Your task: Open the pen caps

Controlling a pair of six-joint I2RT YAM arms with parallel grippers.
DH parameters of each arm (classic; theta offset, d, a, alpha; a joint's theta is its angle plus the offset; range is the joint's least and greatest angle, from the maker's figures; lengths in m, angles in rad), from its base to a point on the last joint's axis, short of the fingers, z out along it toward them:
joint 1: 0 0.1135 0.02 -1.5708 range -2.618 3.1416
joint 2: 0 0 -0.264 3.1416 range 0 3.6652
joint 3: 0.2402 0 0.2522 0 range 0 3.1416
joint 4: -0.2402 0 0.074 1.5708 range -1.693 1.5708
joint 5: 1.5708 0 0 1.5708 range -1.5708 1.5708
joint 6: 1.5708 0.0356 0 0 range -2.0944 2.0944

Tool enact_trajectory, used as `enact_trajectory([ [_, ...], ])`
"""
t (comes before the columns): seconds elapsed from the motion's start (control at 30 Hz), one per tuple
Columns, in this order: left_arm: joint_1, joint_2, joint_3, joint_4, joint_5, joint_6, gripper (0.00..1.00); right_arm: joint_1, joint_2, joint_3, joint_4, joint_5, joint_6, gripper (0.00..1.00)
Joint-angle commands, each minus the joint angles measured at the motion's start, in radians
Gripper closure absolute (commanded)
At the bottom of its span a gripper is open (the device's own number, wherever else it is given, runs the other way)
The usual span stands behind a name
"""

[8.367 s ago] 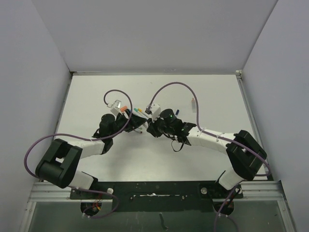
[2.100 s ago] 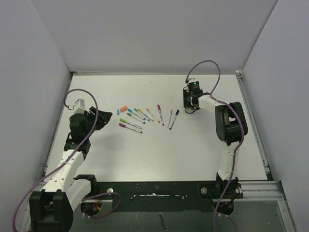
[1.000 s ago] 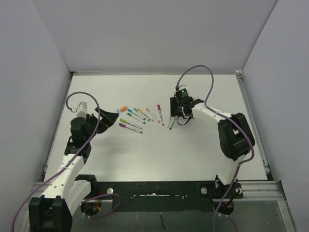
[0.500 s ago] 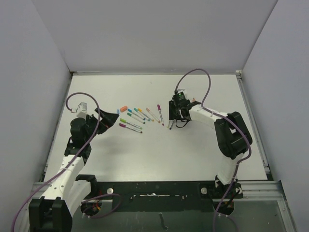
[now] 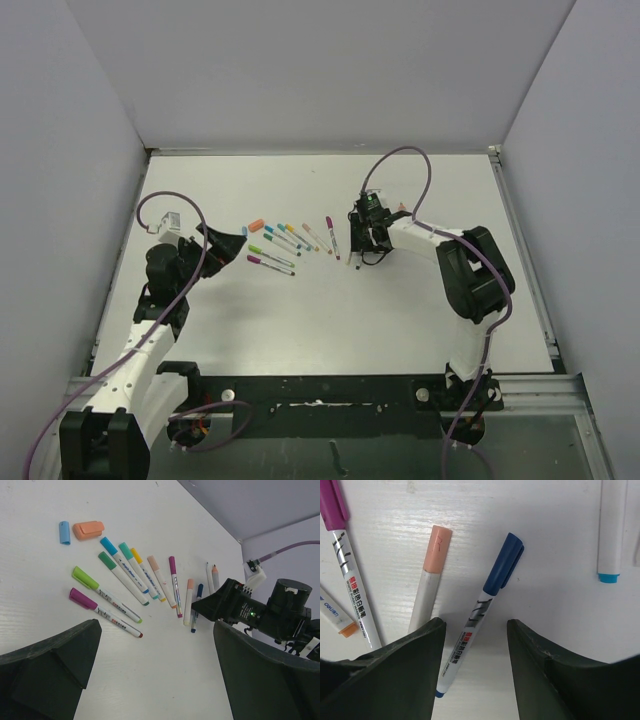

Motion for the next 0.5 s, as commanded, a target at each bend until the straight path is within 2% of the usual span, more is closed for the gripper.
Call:
enact_trajectory([
  [0.0, -0.002, -0.018, 0.0, 0.048, -0.001, -0.007, 0.02, 0.007, 0.016, 0.032, 0.026, -0.01, 0.012, 0.49],
  [0.33, -0.002, -0.016, 0.0, 0.061, 0.008, -0.01, 0.02, -0.008, 0.03, 0.006, 0.019, -0.036, 0.018, 0.77],
  [0.47, -0.002, -0.016, -0.022, 0.127, 0.032, -0.033, 0.02, -0.02, 0.027, -0.016, 0.034, -0.052, 0.022, 0.86],
])
